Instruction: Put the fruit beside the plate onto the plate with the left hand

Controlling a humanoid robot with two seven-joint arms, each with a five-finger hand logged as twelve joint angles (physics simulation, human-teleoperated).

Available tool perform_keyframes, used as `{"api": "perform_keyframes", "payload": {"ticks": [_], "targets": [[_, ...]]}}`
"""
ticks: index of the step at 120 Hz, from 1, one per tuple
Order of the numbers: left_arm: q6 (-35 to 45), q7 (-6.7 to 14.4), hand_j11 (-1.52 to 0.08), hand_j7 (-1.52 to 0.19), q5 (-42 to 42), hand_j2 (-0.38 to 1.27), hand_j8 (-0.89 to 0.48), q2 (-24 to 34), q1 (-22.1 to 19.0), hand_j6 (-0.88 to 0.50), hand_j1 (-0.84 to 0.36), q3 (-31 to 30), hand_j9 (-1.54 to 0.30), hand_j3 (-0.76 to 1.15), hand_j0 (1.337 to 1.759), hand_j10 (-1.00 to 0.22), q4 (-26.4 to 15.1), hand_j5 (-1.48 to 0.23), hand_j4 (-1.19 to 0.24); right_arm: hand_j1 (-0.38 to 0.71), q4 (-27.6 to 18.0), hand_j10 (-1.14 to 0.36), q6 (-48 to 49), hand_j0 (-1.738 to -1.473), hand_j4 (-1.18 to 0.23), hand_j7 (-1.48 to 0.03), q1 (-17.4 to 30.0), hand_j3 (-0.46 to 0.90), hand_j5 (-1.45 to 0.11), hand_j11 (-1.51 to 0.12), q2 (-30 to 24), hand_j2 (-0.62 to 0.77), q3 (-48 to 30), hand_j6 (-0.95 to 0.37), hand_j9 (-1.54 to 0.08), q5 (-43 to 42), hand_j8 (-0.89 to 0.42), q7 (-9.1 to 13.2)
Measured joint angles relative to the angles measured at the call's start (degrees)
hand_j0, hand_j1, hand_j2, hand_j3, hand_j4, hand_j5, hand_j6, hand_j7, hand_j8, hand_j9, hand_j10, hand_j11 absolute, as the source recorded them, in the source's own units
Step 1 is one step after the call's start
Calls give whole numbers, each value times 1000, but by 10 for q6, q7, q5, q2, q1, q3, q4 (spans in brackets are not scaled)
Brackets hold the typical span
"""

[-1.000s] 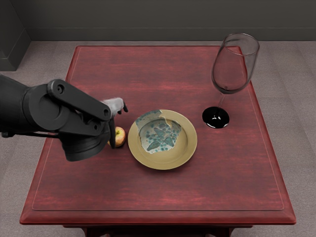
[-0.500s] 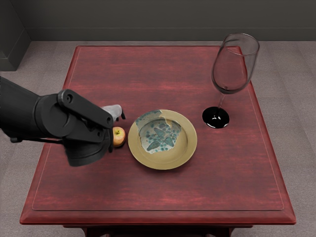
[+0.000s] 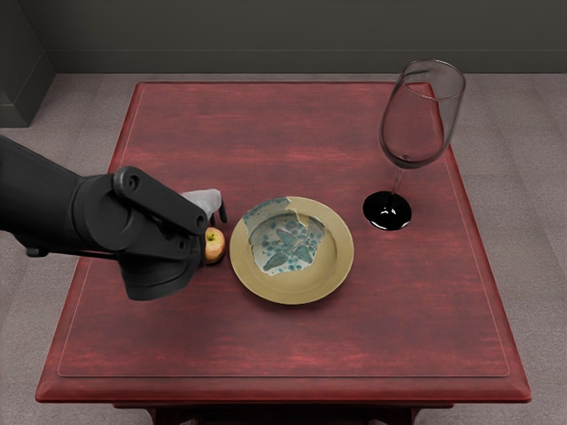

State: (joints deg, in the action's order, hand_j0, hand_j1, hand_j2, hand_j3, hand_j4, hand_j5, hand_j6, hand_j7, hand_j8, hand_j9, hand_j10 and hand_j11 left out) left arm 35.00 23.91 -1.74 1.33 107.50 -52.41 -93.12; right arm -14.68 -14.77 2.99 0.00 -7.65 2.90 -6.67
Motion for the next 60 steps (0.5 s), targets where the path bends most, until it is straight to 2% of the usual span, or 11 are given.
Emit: {"api": "perform_keyframes", "payload": {"ticks": [19,34,42,47,60], "targets": [[0,0,-656,-655,0,168,-493,-1,0,-493,-222,-4,-655,0,1657,-494,3,-655,-493,-308,0,-35,0,-1658,-35,-45,0,0,-45,-45,0,-7,0,-35,-45,0,-35,0],[0,0,-726,-726,-2,206,-528,-4,-4,-473,-273,-6,-726,0,1655,-532,6,-715,-537,-308,0,-35,0,-1658,-35,-45,0,0,-45,-45,0,-7,0,-35,-45,0,-35,0],[-1,1,-762,-766,-4,223,-525,-5,-5,-446,-264,-6,-763,0,1650,-539,10,-752,-543,-308,0,-35,0,-1658,-35,-45,0,0,-45,-45,0,-7,0,-35,-45,0,-35,0],[-1,0,-777,-780,-4,291,-527,-6,-7,-458,-258,-6,-779,0,1650,-550,12,-764,-556,-308,0,-35,0,-1658,-35,-45,0,0,-45,-45,0,-7,0,-35,-45,0,-35,0],[0,0,-810,-809,-3,324,-542,-9,-10,-475,-241,-7,-811,0,1652,-587,17,-788,-598,-308,0,-35,0,-1658,-35,-45,0,0,-45,-45,0,-7,0,-35,-45,0,-35,0]]}}
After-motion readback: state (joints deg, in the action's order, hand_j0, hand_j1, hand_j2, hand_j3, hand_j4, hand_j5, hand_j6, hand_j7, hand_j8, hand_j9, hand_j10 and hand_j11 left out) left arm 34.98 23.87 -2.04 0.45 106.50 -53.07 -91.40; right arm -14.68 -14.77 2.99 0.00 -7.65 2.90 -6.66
